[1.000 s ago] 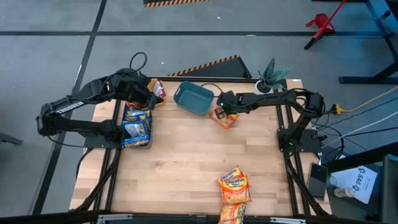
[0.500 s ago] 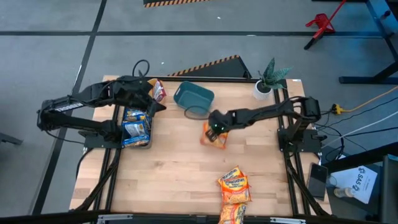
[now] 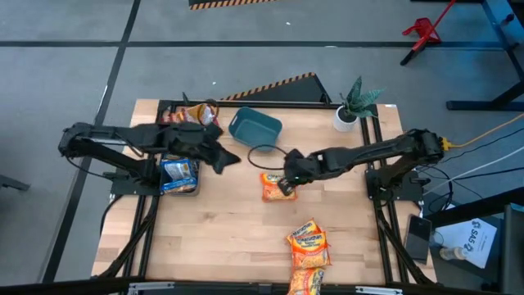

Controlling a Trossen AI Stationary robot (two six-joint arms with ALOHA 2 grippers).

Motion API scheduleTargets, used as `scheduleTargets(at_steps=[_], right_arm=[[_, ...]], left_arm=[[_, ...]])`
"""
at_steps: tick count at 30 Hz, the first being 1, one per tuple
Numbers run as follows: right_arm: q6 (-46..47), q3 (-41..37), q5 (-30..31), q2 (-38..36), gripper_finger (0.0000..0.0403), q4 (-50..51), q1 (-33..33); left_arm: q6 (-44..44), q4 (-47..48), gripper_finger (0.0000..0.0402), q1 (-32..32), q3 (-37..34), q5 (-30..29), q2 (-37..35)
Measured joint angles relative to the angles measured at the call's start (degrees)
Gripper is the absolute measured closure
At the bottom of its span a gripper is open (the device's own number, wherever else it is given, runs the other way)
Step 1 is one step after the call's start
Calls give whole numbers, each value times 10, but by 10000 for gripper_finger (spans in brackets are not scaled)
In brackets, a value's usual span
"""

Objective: Sort Maruchan noodles
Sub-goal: Put the orange noodle pack into the blue bin

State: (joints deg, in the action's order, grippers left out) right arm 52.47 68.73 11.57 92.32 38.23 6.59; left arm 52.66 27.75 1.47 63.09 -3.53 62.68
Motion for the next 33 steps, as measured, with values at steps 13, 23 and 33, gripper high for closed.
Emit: scheduleTargets(at_steps=[13, 23, 33], right_arm=[[160, -18, 27, -44, 121, 217, 71], [260, -205, -41, -89, 116, -21, 88], [327, -325, -31, -101, 123, -241, 57]], left_arm=[[62, -59, 244, 64, 0, -76, 166], [142, -146, 239, 50, -66, -44, 237], [299, -545, 239, 21, -288, -10, 264]])
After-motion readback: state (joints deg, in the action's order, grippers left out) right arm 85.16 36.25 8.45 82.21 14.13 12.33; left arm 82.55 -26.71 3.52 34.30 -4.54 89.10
